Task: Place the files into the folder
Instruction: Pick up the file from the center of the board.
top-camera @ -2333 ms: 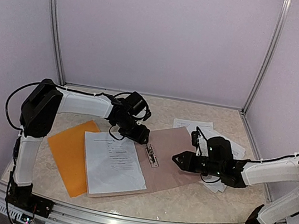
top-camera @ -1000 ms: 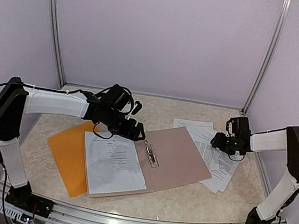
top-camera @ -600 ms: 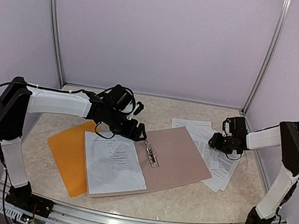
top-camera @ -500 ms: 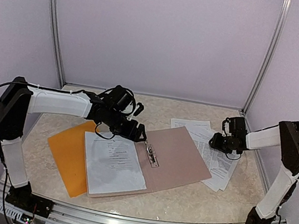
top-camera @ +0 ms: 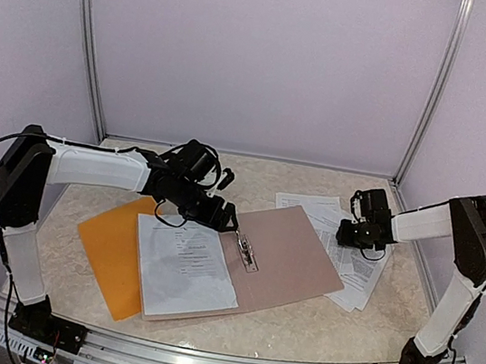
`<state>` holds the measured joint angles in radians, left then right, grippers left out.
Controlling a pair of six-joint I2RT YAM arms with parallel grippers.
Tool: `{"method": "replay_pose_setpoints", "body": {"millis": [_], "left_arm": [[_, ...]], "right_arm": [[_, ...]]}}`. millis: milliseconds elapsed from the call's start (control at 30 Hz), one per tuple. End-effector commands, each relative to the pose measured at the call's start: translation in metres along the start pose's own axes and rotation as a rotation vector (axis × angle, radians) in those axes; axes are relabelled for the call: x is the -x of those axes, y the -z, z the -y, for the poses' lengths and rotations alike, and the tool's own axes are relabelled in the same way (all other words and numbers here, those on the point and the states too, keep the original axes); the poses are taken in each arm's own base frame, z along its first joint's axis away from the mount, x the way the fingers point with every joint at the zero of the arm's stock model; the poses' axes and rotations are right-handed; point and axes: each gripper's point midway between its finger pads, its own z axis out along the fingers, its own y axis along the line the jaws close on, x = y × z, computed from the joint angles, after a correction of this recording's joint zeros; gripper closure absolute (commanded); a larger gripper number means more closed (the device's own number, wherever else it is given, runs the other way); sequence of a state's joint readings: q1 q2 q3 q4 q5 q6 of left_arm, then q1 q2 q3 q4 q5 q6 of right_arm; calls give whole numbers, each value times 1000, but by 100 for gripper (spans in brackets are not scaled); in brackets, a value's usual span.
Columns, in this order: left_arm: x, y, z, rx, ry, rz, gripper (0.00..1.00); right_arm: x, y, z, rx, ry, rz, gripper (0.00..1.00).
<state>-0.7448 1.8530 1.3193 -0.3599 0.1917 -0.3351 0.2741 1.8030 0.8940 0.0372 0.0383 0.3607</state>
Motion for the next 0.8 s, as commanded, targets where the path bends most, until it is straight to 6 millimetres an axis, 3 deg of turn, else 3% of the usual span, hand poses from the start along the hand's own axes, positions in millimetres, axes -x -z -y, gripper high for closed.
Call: {"method": "replay_pose_setpoints", "body": {"millis": [0,267,433,733,767], "left_arm": [[-1,-4,-2,1,-6,-20,14],[-3,-5,-4,5,-6,-27,14],[-6,-7,-6,12,-7,-37,14],[-9,-11,-8,20,-4,-52,14],[-9,-11,-8,20,-4,-53,14]], "right_arm": [[-26,-7,7,-85,70,-96,67],[-31,-7,13,-150,97,-101,82],[-23,-3,12,-149,86,-69,100],[16,24,10,-160,65,60,100],[17,24,10,-159,69,59,94]]}}
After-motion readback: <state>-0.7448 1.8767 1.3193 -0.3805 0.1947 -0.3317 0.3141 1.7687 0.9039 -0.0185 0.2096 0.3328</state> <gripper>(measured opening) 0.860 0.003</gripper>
